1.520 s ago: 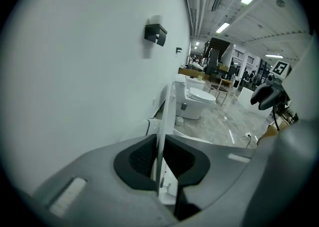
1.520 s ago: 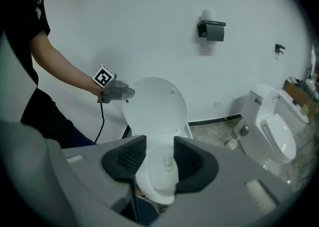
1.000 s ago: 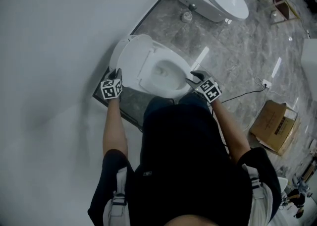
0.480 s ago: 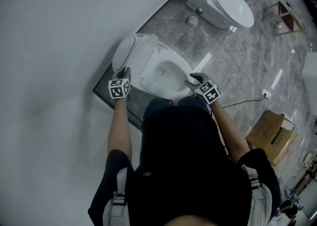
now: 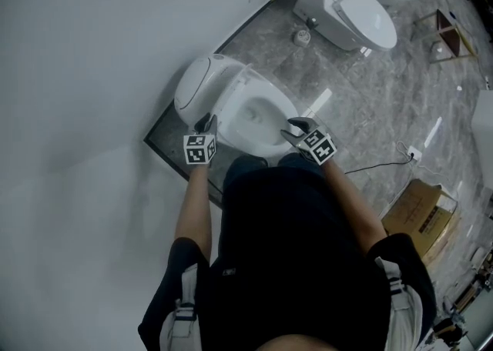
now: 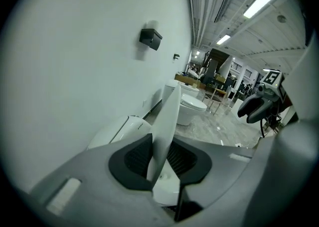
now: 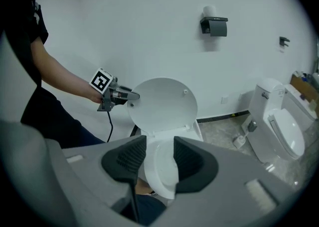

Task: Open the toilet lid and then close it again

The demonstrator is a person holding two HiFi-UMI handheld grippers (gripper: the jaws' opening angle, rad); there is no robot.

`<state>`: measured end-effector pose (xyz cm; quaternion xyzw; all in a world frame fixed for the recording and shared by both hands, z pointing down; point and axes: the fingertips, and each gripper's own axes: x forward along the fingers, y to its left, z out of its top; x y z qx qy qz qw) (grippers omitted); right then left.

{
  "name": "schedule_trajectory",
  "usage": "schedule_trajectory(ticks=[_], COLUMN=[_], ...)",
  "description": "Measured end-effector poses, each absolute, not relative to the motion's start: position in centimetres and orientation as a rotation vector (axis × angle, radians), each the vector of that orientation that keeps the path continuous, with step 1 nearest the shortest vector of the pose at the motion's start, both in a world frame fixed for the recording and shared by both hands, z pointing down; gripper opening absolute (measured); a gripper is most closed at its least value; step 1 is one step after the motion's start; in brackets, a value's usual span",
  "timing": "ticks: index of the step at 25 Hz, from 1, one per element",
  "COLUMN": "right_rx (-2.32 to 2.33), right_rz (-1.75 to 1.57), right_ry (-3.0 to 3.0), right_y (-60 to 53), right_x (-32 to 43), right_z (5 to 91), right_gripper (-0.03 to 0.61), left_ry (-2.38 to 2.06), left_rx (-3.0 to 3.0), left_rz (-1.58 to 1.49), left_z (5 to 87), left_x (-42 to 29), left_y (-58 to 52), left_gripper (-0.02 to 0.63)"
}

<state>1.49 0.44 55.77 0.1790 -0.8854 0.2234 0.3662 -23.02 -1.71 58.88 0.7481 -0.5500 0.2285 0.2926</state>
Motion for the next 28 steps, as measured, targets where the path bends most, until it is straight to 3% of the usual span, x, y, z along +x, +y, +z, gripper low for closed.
schedule_trajectory(ticks=[17,28], right_rx=[0.198,0.284], right_rz=[0.506,0.753], right_ry=[-2.271,-2.312], right_y=[1.3,0.2], right_x=[0.6,-4.0], right_z=[56.5,56.8], right_gripper=[0.175,0.175], left_ry=[-1.348,-1.175], left_rx=[2.080,2.183], left_rz=[0.777,0.803], left_z=[61.4,61.4], left_x=[-14.1,-12.9], left_y=[2.8,3.4], left_gripper=[0.124,0.153])
